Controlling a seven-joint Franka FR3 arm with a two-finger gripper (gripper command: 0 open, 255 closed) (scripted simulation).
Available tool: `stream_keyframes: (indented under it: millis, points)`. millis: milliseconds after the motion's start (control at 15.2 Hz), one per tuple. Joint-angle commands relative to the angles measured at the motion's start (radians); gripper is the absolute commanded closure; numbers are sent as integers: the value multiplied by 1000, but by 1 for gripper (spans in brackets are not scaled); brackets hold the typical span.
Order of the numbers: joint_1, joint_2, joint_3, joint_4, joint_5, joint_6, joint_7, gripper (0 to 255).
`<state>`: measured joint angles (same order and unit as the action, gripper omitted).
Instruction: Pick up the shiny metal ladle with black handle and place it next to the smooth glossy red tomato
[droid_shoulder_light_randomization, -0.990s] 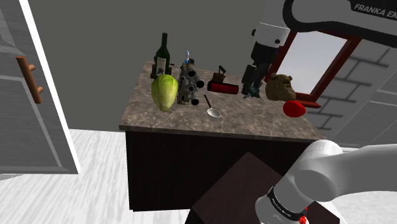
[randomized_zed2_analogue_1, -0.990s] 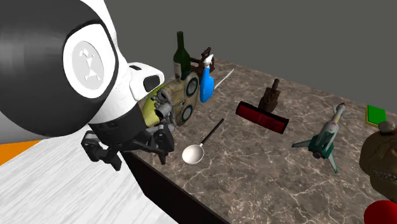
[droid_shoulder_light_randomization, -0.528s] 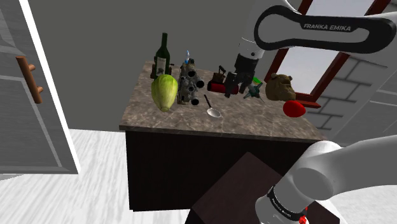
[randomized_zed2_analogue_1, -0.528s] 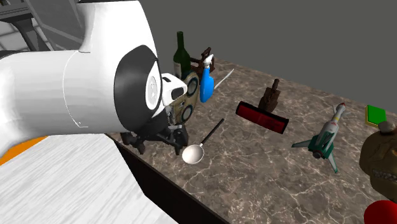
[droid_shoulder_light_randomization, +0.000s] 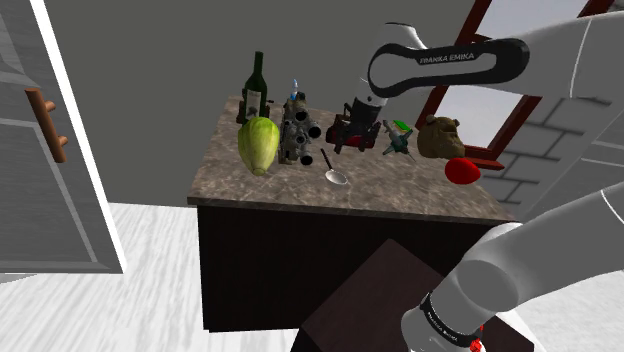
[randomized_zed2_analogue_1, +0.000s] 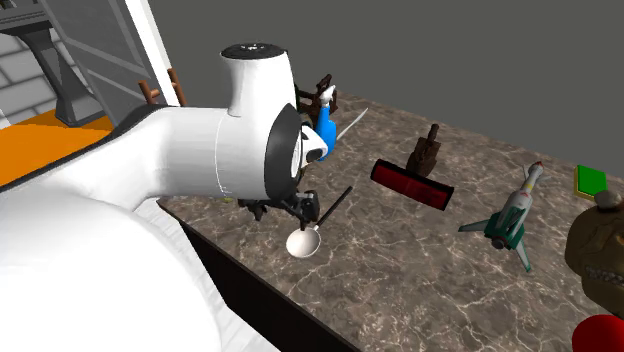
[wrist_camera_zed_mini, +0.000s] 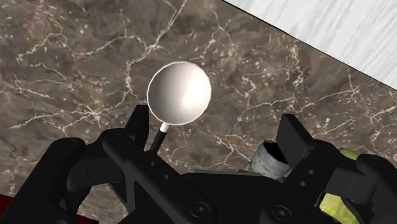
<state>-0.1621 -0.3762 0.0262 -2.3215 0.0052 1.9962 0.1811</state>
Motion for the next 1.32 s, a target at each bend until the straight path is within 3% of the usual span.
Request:
stream_keyframes:
  millis: [0,858,1254]
  points:
    - [-15,62,-9,5,3,70,25,0]
    - [-94,473,-80,180,73,380,144,0]
    - [-94,531,-77,167,82,450,137,0]
